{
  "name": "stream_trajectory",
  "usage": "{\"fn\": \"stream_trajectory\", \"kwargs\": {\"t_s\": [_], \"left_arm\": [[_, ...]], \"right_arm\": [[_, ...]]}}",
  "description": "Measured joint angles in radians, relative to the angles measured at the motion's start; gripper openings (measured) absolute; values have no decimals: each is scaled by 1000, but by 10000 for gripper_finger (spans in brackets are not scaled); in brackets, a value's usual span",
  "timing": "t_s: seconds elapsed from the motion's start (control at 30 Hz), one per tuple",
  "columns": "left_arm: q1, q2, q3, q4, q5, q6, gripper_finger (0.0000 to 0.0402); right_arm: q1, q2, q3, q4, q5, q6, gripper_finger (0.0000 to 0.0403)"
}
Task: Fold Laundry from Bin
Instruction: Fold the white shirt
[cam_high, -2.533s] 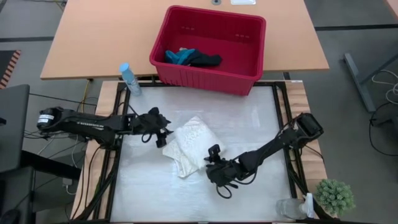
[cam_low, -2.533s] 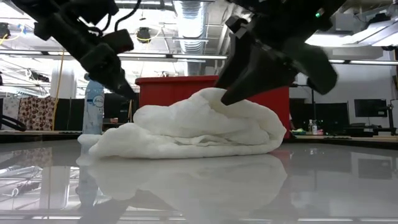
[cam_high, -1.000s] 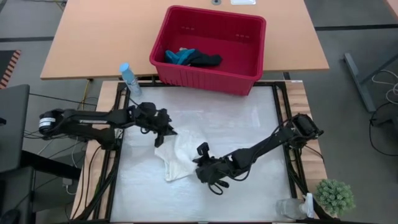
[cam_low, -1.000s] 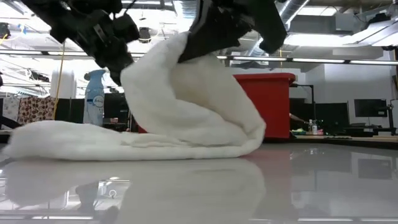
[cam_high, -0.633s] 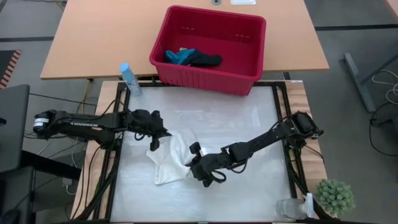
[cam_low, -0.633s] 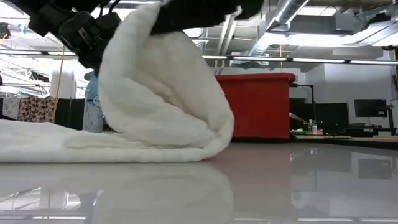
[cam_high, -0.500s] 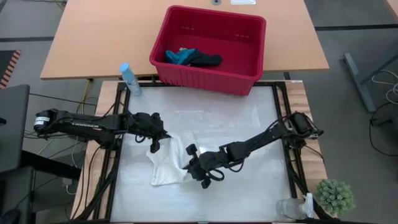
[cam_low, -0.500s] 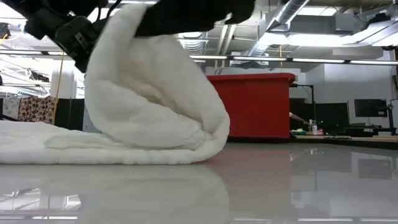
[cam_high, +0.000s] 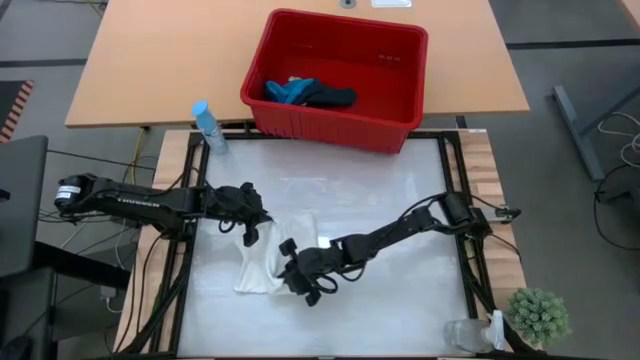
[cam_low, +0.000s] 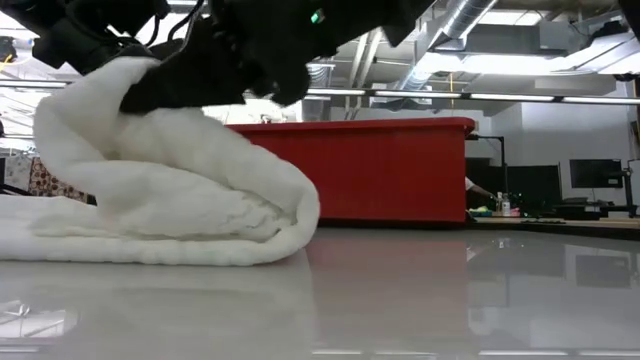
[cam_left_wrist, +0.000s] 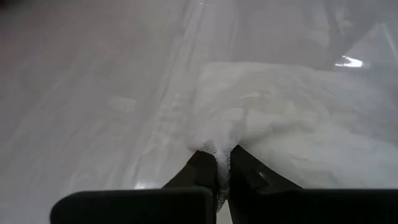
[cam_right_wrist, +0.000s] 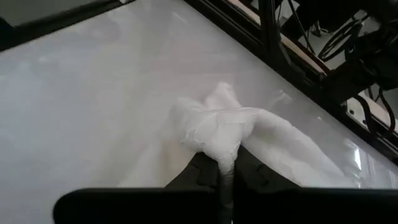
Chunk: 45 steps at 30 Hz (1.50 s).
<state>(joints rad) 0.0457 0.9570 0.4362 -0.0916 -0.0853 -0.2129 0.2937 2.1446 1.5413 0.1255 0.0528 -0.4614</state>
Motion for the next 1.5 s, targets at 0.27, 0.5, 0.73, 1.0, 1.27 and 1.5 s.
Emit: {"fn": "stream_trajectory", "kwargs": {"t_s": [0.27, 0.5, 0.73, 1.0, 1.27, 1.5], "left_arm": [[-19, 49, 0, -11, -32, -19, 0], [-19, 47, 57, -99, -29, -29, 0], [-27, 38, 181, -378, -57, 37, 23], [-29, 37, 251, -591, -103, -10, 70], [-29, 25, 265, -806, -110, -106, 75], [-167, -21, 199, -664, -12, -250, 58]], "right_arm": [[-22, 35, 18, 1, -10, 20, 48], [-35, 36, 17, -57, -31, 50, 51], [-34, 37, 17, -63, -30, 61, 51], [-40, 36, 17, -63, -29, 62, 52], [-40, 36, 17, -68, -29, 62, 52], [-40, 36, 17, -94, -28, 64, 52]]}}
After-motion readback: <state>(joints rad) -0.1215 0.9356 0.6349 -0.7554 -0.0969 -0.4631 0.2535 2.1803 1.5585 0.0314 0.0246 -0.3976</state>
